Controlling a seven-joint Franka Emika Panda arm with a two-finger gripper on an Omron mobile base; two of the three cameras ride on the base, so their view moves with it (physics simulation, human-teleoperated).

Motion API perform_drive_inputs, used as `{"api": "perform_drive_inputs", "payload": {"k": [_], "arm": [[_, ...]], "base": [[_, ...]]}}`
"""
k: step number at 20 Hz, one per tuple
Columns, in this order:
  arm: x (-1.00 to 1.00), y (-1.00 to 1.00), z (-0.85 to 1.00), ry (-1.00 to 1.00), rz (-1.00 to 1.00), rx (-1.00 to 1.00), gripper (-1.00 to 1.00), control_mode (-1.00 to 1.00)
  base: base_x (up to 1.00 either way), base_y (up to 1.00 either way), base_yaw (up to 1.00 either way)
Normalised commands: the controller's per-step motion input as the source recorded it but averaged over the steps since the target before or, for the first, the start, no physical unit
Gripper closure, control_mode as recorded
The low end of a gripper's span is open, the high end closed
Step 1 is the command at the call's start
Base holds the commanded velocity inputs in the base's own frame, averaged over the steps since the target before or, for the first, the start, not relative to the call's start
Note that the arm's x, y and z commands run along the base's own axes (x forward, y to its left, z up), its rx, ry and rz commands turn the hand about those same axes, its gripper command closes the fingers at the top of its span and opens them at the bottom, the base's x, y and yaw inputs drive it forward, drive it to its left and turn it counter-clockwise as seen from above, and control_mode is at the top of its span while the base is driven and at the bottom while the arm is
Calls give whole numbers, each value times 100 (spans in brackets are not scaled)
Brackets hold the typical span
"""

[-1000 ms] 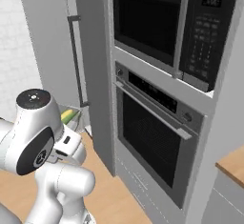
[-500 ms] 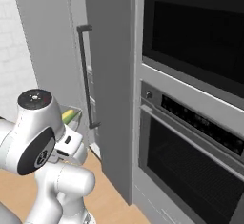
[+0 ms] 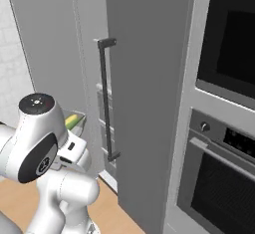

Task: Take the meat container that has the chicken drumstick and place it on the second highest rack of the freezer. Then take the vegetable container that has the corn and bell pepper and place it on the highest rack of the freezer.

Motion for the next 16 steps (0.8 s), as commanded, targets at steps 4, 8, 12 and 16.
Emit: {"api": "perform_drive_inputs", "payload": {"k": [4, 8, 12, 16], "arm": [[0, 0, 0, 0, 0, 0, 100, 100], [0, 0, 0, 0, 0, 0, 100, 100], [0, 0, 0, 0, 0, 0, 100, 100], [0, 0, 0, 0, 0, 0, 100, 100]], "base": [[65, 94, -24], [64, 76, -22], [64, 55, -20], [40, -13, -14]]}}
